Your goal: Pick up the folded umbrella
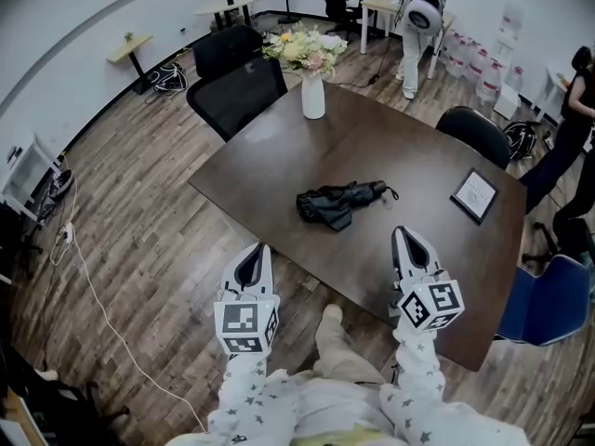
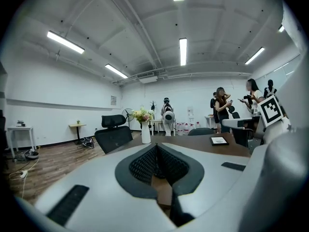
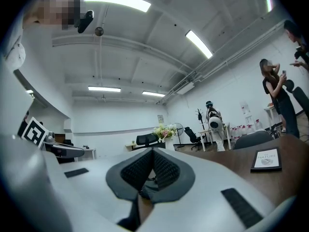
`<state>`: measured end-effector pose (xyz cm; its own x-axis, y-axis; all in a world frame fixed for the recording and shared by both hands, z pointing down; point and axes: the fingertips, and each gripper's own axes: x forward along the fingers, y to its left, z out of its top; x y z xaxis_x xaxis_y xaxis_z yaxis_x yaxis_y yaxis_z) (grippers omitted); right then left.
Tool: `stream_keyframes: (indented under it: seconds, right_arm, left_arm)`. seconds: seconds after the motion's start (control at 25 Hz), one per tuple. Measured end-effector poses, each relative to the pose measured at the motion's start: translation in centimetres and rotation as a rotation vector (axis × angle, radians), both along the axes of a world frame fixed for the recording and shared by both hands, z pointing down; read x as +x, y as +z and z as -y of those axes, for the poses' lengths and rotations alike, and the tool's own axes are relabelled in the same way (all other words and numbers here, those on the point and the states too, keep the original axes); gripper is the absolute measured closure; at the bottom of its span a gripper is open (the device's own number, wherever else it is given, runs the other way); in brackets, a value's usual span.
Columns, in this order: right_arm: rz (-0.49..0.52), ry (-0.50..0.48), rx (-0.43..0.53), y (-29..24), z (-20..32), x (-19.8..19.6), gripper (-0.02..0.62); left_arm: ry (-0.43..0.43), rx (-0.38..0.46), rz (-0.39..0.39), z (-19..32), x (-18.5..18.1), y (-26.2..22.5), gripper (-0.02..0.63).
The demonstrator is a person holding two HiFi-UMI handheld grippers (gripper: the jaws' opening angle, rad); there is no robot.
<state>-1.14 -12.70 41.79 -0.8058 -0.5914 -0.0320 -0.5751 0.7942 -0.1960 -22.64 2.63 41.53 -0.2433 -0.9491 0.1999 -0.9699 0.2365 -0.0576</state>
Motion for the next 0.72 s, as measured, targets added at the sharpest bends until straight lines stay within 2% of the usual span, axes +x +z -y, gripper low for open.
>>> stream_keyframes:
  seconds: [0.16,0.4,0.72]
  right_arm:
    - [0.000,-0.001,0.005,0.0,3.3,-2.0,0.574]
    - [0.010,0.036,0.001,-0.6,8.1,-2.9,0.574]
    - [0.030,0.063,-0.053,0.8,12.7,-4.3,0.574]
  left_arm:
    - [0.011,-0.005,0.011,4.1,-1.9,-0.1,0.581]
    - [0.072,-0.019,0.033,10.0,-2.5,-0.7,0.581]
    - [0.159,-0.091,0.050,17.5,-3.1,0.7,0.581]
